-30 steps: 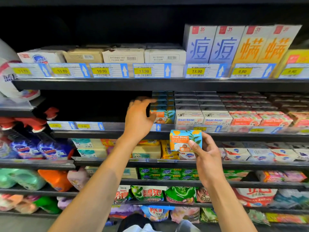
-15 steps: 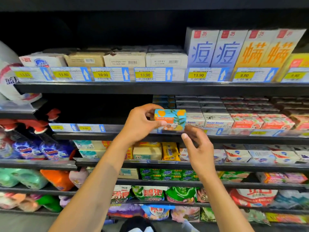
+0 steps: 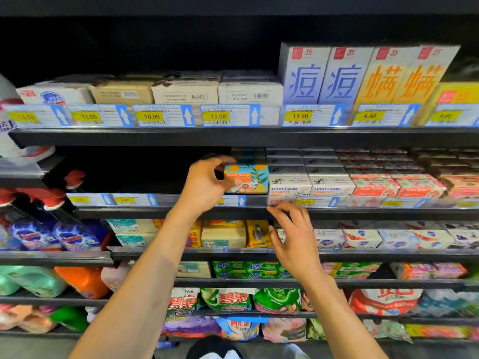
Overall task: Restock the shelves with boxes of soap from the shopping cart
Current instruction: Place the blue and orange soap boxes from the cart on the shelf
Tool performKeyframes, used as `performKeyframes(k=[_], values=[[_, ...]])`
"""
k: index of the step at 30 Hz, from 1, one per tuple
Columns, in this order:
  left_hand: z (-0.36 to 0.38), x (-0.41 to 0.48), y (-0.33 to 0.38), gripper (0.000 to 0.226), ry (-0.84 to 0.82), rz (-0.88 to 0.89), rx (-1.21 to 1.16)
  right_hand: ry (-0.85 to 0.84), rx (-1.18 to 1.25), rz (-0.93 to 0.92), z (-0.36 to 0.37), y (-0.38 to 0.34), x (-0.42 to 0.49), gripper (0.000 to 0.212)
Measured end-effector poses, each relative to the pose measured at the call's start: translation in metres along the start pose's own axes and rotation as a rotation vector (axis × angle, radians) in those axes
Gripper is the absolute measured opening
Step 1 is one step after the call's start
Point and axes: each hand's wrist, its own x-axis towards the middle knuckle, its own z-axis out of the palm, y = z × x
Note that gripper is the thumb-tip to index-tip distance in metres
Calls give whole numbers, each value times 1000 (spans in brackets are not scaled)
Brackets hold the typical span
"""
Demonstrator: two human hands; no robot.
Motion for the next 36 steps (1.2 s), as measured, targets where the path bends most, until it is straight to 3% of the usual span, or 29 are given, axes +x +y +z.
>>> performKeyframes(k=[8,16,24,26,29,36], values=[[18,-11,-13,42,40,65,139,8,12,8,-1,0,1,44],[17,-19,-15,41,59,117,125,-13,-49,-10,-1,-2,-3,49],[21,-37,-1,54,-35,94,447,-146,-129,-38,-19,-7,-7,57],[24,-49,12,53,15,145,533,-132,-120,-6,-31,-8,-13,54],[38,-76,41,40,82,286,423,-124,-123,74,-54,-2,-32,59],[131,-104,64,57,-293,474,417,-138,-279,389,-105,54,-109,64]])
